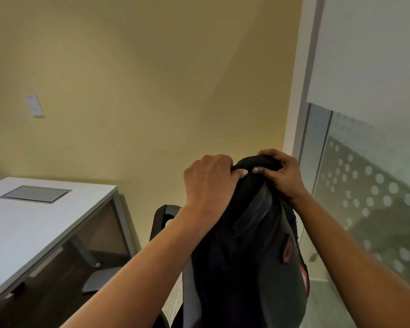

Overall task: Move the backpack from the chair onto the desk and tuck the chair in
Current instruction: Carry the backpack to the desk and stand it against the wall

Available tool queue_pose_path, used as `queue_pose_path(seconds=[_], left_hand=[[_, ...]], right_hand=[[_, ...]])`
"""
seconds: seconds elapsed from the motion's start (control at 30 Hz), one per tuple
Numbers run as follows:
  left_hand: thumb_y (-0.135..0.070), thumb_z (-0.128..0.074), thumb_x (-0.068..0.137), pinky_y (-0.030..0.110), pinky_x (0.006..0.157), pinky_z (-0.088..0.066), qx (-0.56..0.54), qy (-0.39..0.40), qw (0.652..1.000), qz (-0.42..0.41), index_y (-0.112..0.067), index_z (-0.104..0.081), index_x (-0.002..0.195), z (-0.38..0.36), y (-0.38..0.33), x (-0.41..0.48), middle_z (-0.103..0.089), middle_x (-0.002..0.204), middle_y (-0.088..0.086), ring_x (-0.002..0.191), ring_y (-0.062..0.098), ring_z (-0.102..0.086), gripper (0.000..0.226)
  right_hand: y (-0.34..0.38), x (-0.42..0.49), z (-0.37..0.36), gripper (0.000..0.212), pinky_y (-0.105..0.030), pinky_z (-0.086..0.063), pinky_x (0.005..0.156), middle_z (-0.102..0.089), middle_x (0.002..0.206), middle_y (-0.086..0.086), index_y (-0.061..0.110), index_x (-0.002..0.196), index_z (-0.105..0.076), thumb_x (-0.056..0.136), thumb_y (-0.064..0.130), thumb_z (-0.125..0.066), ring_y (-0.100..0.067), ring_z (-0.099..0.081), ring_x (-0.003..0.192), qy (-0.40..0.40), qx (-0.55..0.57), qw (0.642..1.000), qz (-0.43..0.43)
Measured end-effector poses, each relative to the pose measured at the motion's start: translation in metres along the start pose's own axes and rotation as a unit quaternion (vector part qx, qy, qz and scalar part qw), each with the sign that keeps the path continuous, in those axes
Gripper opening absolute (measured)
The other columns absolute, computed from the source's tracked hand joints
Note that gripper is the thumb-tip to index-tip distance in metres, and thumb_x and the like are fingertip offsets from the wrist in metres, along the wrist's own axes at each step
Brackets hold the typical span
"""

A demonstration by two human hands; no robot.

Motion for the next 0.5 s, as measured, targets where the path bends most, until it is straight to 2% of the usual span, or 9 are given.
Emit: queue_pose_path(seconds=[0.13, 0.3, 0.4, 0.5], left_hand=[[-0.054, -0.05, 0.084, 0.028, 0.051, -0.023, -0.007, -0.02, 1.0, -0.013, -0.018, -0.066, 0.084, -0.008, 0.008, 0.024, -0.055, 0.071, -0.001, 0.065, 0.02, -0.045, 0.04], [-0.052, -0.052, 0.084, 0.029, 0.056, -0.028, -0.019, -0.019, 0.999, -0.021, -0.019, -0.067, 0.087, -0.025, 0.017, 0.056, -0.065, 0.082, 0.002, 0.07, 0.021, -0.049, 0.037], [-0.053, -0.053, 0.082, 0.028, 0.055, -0.027, -0.017, -0.018, 0.999, -0.024, -0.02, -0.068, 0.088, -0.039, 0.025, 0.077, -0.066, 0.084, 0.002, 0.073, 0.021, -0.053, 0.037], [-0.054, -0.055, 0.081, 0.028, 0.05, -0.024, -0.01, -0.013, 1.0, -0.018, -0.021, -0.068, 0.088, -0.056, 0.037, 0.098, -0.066, 0.083, 0.002, 0.07, 0.019, -0.048, 0.037]], right_hand=[[-0.006, 0.023, -0.004, 0.027, -0.007, -0.046, 0.071, -0.062, 0.086, 0.006, 0.012, 0.09, -0.063, 0.068, 0.001, -0.074, 0.012, -0.057, 0.077, -0.005, -0.013, 1.0, 0.022], [-0.028, 0.05, -0.011, 0.027, -0.006, -0.045, 0.066, -0.062, 0.082, 0.007, 0.012, 0.087, -0.063, 0.068, -0.003, -0.074, 0.013, -0.057, 0.072, -0.018, -0.003, 1.0, 0.021], [-0.046, 0.067, -0.017, 0.025, -0.005, -0.044, 0.065, -0.062, 0.08, 0.007, 0.01, 0.086, -0.063, 0.068, -0.004, -0.073, 0.013, -0.058, 0.071, -0.021, 0.008, 1.0, 0.021], [-0.071, 0.084, -0.031, 0.024, -0.006, -0.045, 0.063, -0.061, 0.078, 0.005, 0.008, 0.086, -0.063, 0.069, -0.005, -0.072, 0.011, -0.058, 0.068, -0.008, 0.023, 1.0, 0.013]])
Point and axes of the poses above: each hand's wrist, its own x-axis towards the middle knuckle, its own z-axis out of the back of the hand, y = z × x, the point moved 10 cm from there along x, towards the middle knuckle
